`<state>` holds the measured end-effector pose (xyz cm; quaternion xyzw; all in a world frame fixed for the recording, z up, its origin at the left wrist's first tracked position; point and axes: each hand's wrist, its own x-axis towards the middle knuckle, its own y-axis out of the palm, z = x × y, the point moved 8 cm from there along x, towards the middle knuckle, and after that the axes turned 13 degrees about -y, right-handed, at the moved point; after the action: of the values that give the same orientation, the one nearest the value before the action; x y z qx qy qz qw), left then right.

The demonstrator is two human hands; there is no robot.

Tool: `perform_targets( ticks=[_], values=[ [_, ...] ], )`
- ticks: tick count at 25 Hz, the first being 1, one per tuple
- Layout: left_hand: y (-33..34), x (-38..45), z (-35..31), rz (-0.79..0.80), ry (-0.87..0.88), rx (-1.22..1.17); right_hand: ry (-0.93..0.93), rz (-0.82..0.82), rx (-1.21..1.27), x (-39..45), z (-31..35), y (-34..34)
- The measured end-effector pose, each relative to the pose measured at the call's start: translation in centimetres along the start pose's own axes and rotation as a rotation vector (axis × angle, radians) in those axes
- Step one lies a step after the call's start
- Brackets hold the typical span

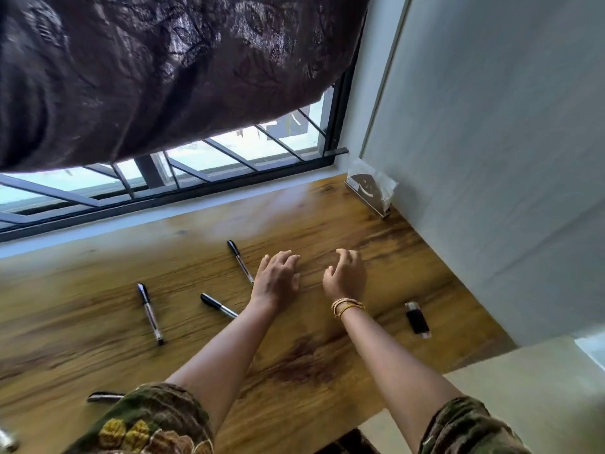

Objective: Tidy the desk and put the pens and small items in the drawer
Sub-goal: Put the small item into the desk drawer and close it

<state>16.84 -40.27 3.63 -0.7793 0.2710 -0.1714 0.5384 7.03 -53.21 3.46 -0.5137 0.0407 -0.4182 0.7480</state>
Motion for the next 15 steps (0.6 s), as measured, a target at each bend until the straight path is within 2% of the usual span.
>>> perform_targets(
  ticks=[5, 8, 15],
  values=[
    [-2.8, -5.9, 3.6, -0.158, -0.050, -0.091, -0.066, 0.154, 0.091, -4.3, 4.6, -0.1],
    [-4.0, -9.9, 5.6, -0.186, -0.123, -0.131, -0.113, 0.224, 0.113, -7.5, 8.0, -0.8],
    [-5.1, -23.0, 11.6, -0.208, -0.297, -0.140, -0.260, 0.514, 0.198, -19.5, 14.6, -0.6]
  ],
)
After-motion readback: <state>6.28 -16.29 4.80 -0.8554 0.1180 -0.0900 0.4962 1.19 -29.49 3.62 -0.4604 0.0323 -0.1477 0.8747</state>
